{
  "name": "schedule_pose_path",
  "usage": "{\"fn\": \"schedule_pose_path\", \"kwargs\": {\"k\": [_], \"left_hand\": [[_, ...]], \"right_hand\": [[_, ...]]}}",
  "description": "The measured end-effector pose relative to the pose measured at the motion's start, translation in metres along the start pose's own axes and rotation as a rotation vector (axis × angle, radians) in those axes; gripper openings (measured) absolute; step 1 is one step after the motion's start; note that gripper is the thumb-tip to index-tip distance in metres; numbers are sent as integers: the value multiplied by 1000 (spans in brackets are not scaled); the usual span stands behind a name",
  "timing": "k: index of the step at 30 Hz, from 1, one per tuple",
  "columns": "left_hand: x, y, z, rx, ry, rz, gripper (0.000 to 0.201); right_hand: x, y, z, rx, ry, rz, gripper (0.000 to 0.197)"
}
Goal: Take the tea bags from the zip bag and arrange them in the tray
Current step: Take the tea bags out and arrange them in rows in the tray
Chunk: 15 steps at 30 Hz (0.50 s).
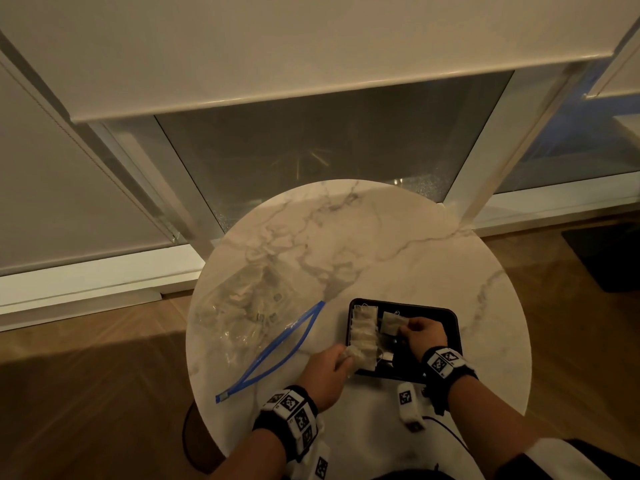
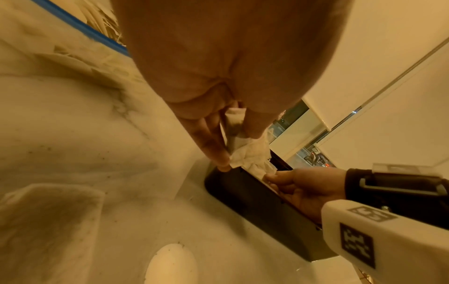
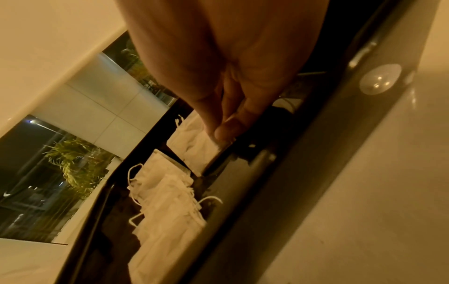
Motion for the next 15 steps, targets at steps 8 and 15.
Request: {"fn": "schedule_pose_path", "kwargs": {"k": [8,15], "left_hand": [[-8,4,0,20,83,-26,15],[-10,8,-4,46,106,-11,17]], "right_hand": [[-20,2,11,12,-97,11,24],[-31,4,25,-17,-117,14,16]]}}
Point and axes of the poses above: each hand's wrist, its own y-axis away from the middle knuckle, its own z-axis out of the palm, x = y × z, the point moved 2 cm from there along -y, towards the middle knuckle
